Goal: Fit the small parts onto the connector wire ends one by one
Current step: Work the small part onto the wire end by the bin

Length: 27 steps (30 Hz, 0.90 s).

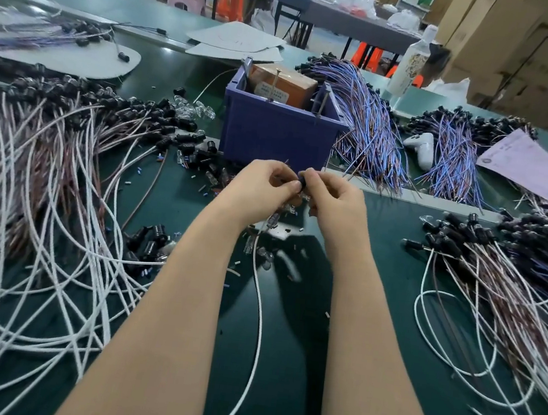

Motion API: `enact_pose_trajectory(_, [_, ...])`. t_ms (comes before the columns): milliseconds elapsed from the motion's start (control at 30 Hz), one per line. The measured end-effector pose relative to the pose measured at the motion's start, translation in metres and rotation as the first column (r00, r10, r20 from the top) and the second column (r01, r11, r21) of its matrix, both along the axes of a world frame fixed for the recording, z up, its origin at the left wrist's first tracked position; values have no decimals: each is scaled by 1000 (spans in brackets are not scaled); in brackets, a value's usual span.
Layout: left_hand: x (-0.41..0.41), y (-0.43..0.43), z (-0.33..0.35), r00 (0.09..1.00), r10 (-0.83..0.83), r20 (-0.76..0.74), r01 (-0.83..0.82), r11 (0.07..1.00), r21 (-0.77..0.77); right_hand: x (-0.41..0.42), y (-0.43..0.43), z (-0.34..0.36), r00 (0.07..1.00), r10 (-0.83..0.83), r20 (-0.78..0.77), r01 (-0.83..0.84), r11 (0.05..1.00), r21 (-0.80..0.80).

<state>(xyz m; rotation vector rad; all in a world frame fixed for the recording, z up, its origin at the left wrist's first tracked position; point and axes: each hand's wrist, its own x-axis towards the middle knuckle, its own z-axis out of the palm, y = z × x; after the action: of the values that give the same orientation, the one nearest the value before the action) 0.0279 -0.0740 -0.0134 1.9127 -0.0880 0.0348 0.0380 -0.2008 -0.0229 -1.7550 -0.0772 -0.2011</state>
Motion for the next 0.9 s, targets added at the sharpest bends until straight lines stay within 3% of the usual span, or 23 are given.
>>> enact_pose_trajectory(133, [-3, -1, 1, 999, -33, 11, 33, 999, -40, 3, -1, -2, 992, 71, -107, -45, 972, 229])
enact_pose_trajectory(300, [-5, 2, 2, 998, -59, 9, 59, 994, -93, 3, 5, 1, 951, 159, -264, 13, 836, 549])
enact_pose_trajectory(333, [-5, 2, 2, 999, -48, 3, 49, 996, -71, 2, 7, 1, 965, 111, -239, 22, 870, 493])
enact_pose_trajectory(400, [-4, 2, 3, 1000, 0, -15, 0, 1000, -4, 0, 14, -1, 994, -63, -93, 74, 990, 119])
enact_pose_trajectory(433, [-3, 2, 5, 999, 27, -28, -27, 999, 24, -1, 18, -3, 991, -129, 21, 131, 988, -88])
enact_pose_trajectory(467, [-2, 3, 8, 998, 45, -42, -43, 998, 52, -2, 21, -5, 983, -155, 102, 171, 970, -174])
enact_pose_trajectory(500, [-2, 6, 10, 997, 48, -54, -43, 995, 89, -2, 23, -5, 978, -171, 123, 190, 967, -167])
enact_pose_trajectory(600, [-3, 18, 17, 995, 4, -100, 15, 982, 187, 1, 11, -1, 977, -211, -36, 214, 963, 161])
enact_pose_trajectory(633, [-4, 21, 18, 994, -2, -111, 22, 984, 179, 3, 6, 0, 975, -205, -80, 217, 958, 189])
enact_pose_trajectory(667, [-4, 24, 19, 994, 10, -108, 6, 988, 152, 3, 2, 1, 975, -196, -100, 207, 971, 115])
enact_pose_trajectory(733, [-2, 25, 20, 995, 65, -76, -59, 995, 75, 1, 3, 0, 982, -156, -106, 136, 974, -180])
enact_pose_trajectory(833, [0, 26, 20, 993, 98, -60, -98, 995, -4, -5, 13, 4, 988, -84, -130, 4, 854, -520])
enact_pose_trajectory(900, [0, 28, 19, 992, 99, -73, -102, 994, -40, -10, 15, 13, 986, 1, -164, -100, 794, -600])
